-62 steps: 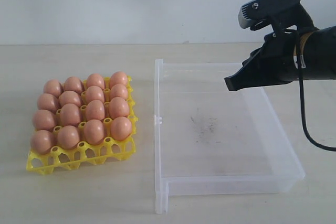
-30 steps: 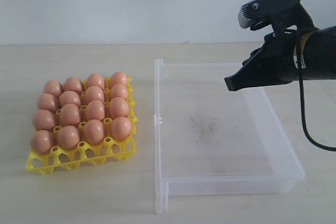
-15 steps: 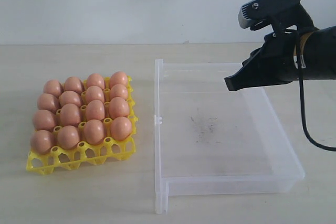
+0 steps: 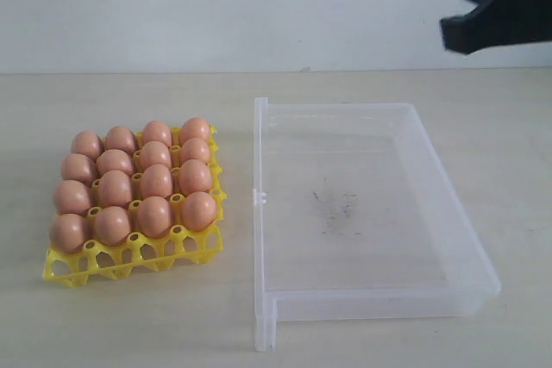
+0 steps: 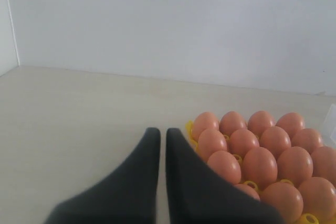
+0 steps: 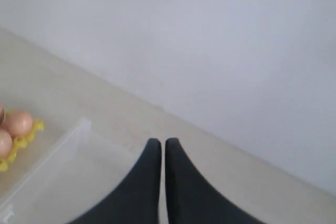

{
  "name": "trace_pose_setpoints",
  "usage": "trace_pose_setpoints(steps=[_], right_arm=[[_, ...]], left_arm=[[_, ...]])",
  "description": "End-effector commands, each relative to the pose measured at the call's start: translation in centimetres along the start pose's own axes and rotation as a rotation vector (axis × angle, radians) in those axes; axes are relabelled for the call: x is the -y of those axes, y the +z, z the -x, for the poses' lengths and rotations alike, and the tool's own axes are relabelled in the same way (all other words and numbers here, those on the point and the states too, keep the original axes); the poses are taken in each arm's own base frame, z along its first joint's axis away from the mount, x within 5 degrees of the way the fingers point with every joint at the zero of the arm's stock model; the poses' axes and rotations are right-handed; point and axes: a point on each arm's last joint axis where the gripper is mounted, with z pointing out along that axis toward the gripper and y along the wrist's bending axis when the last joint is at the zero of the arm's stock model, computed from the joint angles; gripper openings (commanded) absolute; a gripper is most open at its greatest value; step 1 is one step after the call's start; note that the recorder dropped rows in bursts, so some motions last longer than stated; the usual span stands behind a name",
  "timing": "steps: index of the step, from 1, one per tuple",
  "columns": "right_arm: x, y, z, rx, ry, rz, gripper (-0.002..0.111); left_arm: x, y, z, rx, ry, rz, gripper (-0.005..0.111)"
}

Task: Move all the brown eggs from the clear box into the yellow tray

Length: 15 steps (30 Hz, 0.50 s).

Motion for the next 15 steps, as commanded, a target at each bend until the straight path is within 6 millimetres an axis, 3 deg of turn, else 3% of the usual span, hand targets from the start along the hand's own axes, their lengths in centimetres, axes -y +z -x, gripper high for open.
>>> trace_pose_setpoints(steps=[1,4,7,10,13,15], right_arm=[[1.5,-6.2,-0.6,0.158,0.014,-0.095,0.000],[1.6,-8.7,-2.5,0.236,0.021,-0.145,0.000],[0.5,-10.6,-5.9,0.379,0.130,-0.135,0.000],[-1.0,-11.3,-9.3,0.495,0.177,-0.099,0.000],[-2.0,-11.6,-14.2,0.503,0.271,-0.141,0.000],[-2.0,-12.0,-14.8,0.493,0.293,-0.179,0.000]], left_arm=[[0.0,0.0,-0.1,0.000,-0.008,-0.001,0.004],[0.0,0.0,-0.1,0.000,-0.008,-0.001,0.004],[0.0,0.0,-0.1,0.000,-0.008,-0.001,0.004],[0.0,0.0,-0.1,0.000,-0.008,-0.001,0.004],[0.0,0.0,-0.1,0.000,-0.008,-0.001,0.004],[0.0,0.0,-0.1,0.002,-0.008,-0.001,0.004]])
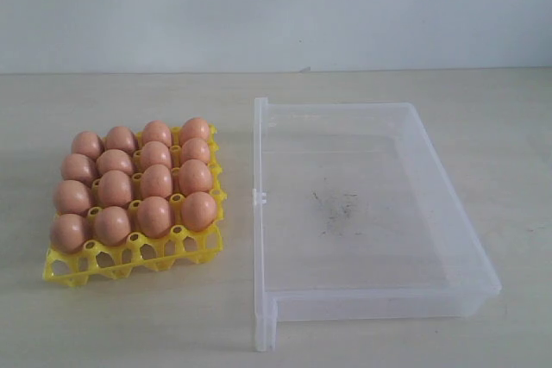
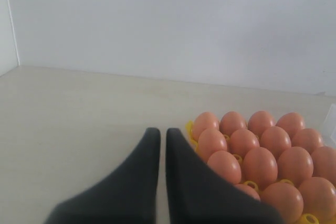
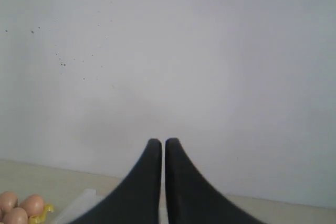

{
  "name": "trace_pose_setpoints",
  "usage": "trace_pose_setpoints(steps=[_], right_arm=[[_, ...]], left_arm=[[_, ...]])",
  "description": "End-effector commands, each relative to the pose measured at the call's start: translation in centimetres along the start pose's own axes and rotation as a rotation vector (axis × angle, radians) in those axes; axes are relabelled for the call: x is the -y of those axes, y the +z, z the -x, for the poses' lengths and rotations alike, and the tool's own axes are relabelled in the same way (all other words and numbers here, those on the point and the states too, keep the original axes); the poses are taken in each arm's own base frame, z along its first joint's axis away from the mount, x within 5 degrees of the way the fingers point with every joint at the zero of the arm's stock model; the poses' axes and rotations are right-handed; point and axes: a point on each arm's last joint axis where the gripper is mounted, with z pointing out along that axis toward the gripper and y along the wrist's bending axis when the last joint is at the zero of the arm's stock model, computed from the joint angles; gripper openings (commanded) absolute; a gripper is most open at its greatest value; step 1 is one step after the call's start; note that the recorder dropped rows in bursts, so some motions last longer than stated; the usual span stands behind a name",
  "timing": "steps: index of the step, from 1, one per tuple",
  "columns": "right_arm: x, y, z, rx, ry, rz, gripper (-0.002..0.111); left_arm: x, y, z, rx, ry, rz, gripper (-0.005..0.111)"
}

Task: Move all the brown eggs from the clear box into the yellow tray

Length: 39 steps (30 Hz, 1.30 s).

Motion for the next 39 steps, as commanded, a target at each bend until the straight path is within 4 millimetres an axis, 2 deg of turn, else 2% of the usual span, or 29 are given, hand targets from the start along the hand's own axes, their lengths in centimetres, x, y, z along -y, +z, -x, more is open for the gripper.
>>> trace_pose_setpoints(steps=[1,5,8,22,28,39], right_arm=[[0.4,-1.5,-1.4,0.000,0.067,-0.079,0.000],[1.0,-2.5,-2.3,-0.093,0.121,-0.173,0.000],[1.5,-3.0,-3.2,-0.189,0.084,-0.236,0.000],[1.4,-3.0,-3.1,-0.196,-0.058,-0.216,0.000],[1.5,-3.1,-3.5,-0.248,-0.119,-0.211,0.000],[1.3,-3.5,-3.7,-0.264,-0.086,-0.204,0.000]], left_arm=[[0.0,0.0,-0.1,0.001,-0.008,-0.001,0.004],[0.0,0.0,-0.1,0.001,-0.008,-0.001,0.004],[0.0,0.0,-0.1,0.001,-0.008,-0.001,0.004],[0.0,0.0,-0.1,0.001,-0.008,-0.001,0.004],[0.0,0.0,-0.1,0.001,-0.008,-0.001,0.004],[0.0,0.0,-0.1,0.001,-0.008,-0.001,0.004]])
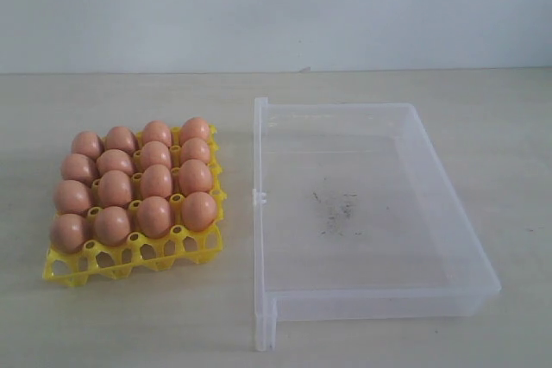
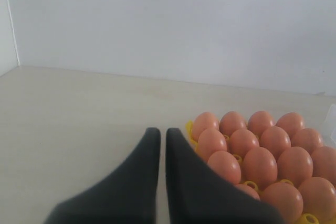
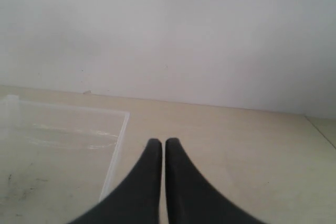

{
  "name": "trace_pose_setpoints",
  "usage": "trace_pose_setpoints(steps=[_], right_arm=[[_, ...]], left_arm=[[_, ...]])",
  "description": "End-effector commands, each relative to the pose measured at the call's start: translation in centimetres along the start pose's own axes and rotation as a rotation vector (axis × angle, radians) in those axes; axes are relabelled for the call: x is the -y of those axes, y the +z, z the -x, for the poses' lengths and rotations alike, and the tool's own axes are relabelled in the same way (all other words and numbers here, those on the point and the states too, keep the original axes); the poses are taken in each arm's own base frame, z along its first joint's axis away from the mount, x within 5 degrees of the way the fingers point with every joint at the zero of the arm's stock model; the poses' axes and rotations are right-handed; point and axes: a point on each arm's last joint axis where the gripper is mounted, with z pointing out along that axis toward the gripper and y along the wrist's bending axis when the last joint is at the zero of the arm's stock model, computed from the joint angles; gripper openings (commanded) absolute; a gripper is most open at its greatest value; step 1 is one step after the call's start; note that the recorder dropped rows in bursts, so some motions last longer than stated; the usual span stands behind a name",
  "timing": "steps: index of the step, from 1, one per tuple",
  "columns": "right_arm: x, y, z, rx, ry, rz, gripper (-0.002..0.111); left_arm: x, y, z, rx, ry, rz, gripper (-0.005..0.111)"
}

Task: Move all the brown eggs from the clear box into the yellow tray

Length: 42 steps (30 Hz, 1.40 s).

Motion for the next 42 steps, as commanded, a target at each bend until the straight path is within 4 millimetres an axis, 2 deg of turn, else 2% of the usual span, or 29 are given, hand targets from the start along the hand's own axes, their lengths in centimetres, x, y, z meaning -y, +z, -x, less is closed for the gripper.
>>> trace_pose_setpoints(steps=[1,8,13,42], right_arm=[[-0.01,-0.05,-0.02,-0.001,0.017,0.000,0.000],[0.02,-0.05,0.06,0.008,0.008,-0.003,0.000],[0.01,-0.05,0.00,0.001,0.128,-0.001,0.000],[0.01,-0.05,0.02,0.003,0.130,-0.002,0.000]], left_arm=[[0.00,0.00,-0.09,0.001,-0.006,0.000,0.004],[0.00,0.00,-0.09,0.001,-0.006,0.000,0.004],[0.00,0.00,-0.09,0.001,-0.006,0.000,0.004],[0.00,0.00,-0.09,0.001,-0.006,0.000,0.004]])
